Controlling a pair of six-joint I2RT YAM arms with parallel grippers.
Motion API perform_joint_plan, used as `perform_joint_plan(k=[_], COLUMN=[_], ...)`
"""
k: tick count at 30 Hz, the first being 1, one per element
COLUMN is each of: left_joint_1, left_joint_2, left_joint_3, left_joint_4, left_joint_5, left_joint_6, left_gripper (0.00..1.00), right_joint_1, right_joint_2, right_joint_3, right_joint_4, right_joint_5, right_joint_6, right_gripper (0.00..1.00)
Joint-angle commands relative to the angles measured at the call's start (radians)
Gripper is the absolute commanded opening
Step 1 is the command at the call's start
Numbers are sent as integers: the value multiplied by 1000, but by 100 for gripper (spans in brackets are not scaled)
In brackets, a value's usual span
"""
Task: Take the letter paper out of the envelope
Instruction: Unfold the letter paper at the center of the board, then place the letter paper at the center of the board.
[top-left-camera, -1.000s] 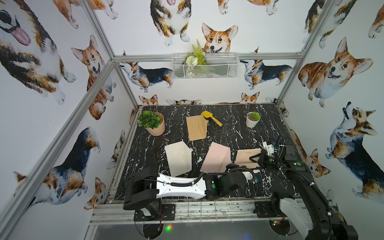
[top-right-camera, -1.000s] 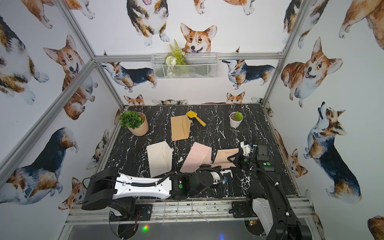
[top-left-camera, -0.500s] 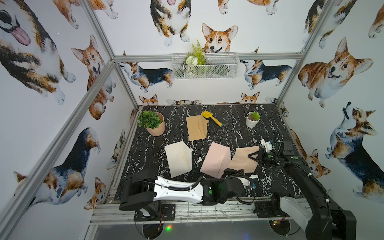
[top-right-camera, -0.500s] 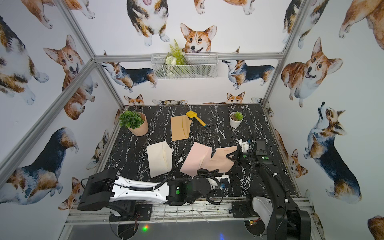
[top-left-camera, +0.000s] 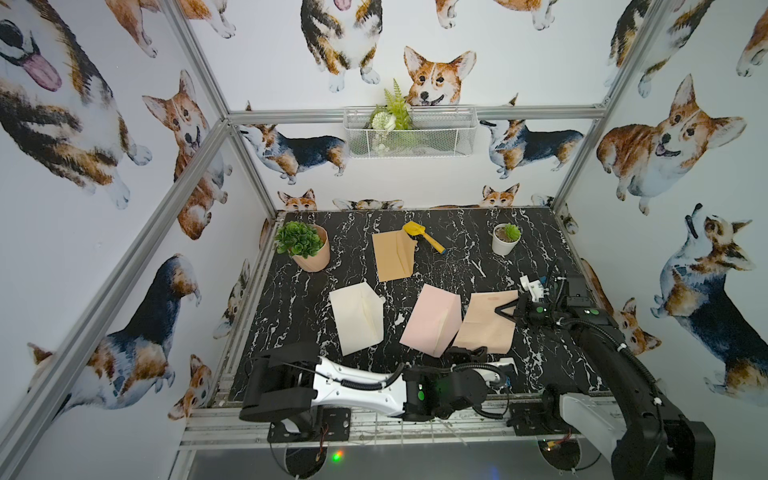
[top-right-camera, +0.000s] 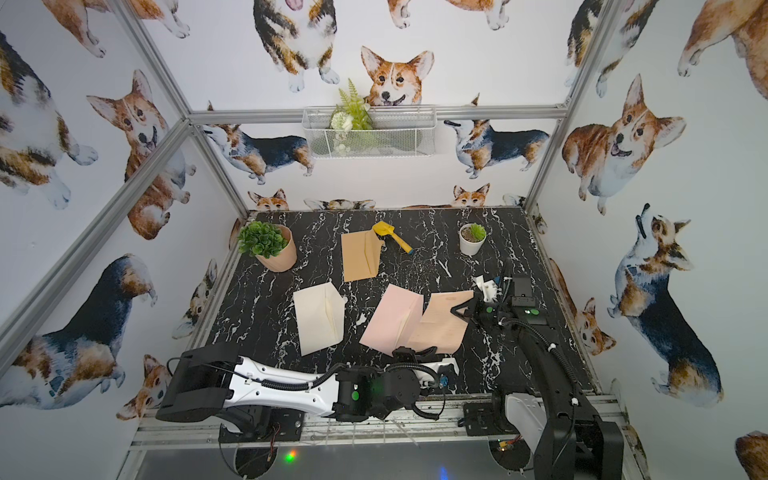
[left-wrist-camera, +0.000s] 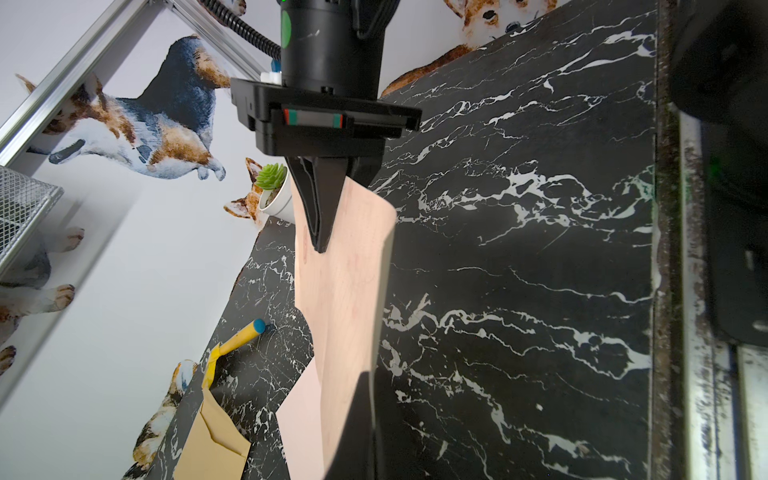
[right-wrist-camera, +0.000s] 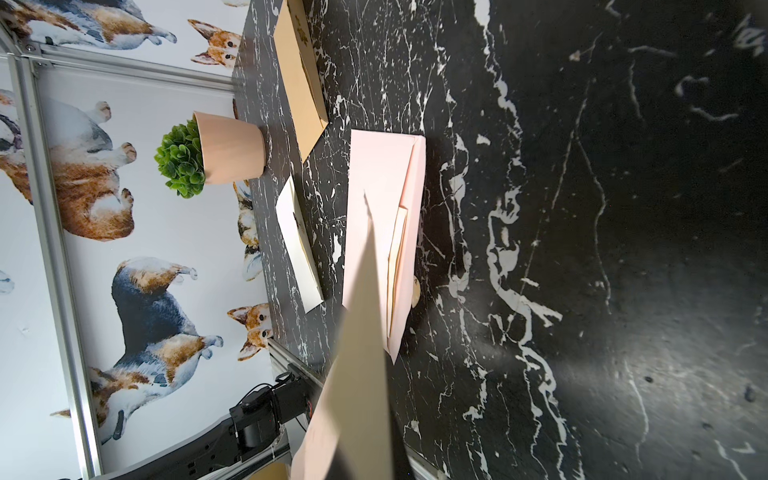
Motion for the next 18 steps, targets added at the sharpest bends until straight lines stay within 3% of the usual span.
perform_joint_plan(k=[1, 5, 13, 18], left_joint_1=[-20, -31, -41, -39], left_joint_2=[5, 13, 35, 15], left_joint_3=[-12, -15, -57, -86], left_joint_4=[-31, -15, 24, 71], left_joint_5=[-5, -23, -65, -141], left_joint_6=[-23, -39, -58, -45], left_gripper=[7, 24, 30, 32], right_joint_1=[-6, -6, -6, -6], right_joint_2=[-7, -20, -42, -17], right_joint_3=[16, 22, 37, 23], right_joint_4=[110, 110, 109, 174], right_joint_5=[144, 152, 186, 274], right_joint_6=[-8, -6, -19, -64], right_gripper=[0, 0, 0, 0])
